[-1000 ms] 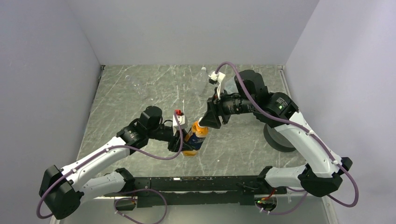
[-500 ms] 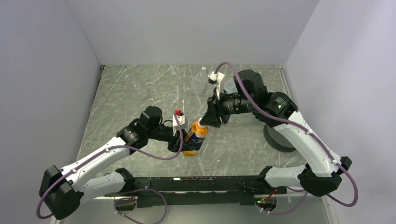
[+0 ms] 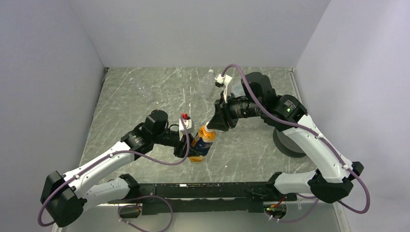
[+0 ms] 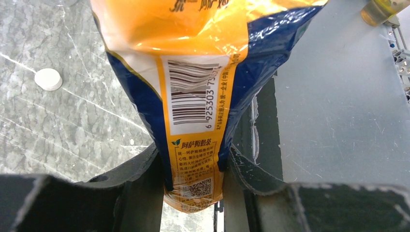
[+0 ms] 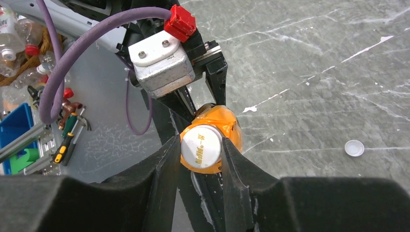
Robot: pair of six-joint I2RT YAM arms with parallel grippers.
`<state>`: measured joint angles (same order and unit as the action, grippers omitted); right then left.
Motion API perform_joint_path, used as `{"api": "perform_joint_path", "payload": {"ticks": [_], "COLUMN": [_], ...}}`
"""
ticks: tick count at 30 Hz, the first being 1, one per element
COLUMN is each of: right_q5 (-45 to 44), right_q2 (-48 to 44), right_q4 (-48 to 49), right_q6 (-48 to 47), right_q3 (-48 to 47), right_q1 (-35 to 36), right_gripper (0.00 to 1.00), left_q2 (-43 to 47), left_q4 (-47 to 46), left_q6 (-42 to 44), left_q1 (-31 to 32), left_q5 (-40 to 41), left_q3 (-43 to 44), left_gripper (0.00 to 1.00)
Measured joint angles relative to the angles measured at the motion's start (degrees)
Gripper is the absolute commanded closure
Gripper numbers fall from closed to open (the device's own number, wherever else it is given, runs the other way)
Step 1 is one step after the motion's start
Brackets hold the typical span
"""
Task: Screw on the bottle caps
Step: Screw the bottle cap onto the plastic bottle.
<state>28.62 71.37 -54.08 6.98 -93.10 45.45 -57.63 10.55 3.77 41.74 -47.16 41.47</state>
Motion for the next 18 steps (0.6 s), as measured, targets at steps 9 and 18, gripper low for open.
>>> {"api": "perform_joint_path", "payload": {"ticks": [9,18], "right_q5": [-3.13,-14.19], "right_q2": [0.63,6.43], "right_q4": [-0.79,0.17], "right_q6": [0.31,7.91], "right_q3": [0.0,-1.57], "right_q1": [0.0,-0.61], "right_gripper": [0.81,0.87], "left_q2": [-1.16,-3.32], "left_q4": [0.81,3.23], "left_q6": [-0.17,1.46], "left_q1": [-0.11,-0.15], "left_q5": [2.1,20.22], "left_q3": [0.57,2.64], "left_gripper": [1.0,1.0]}}
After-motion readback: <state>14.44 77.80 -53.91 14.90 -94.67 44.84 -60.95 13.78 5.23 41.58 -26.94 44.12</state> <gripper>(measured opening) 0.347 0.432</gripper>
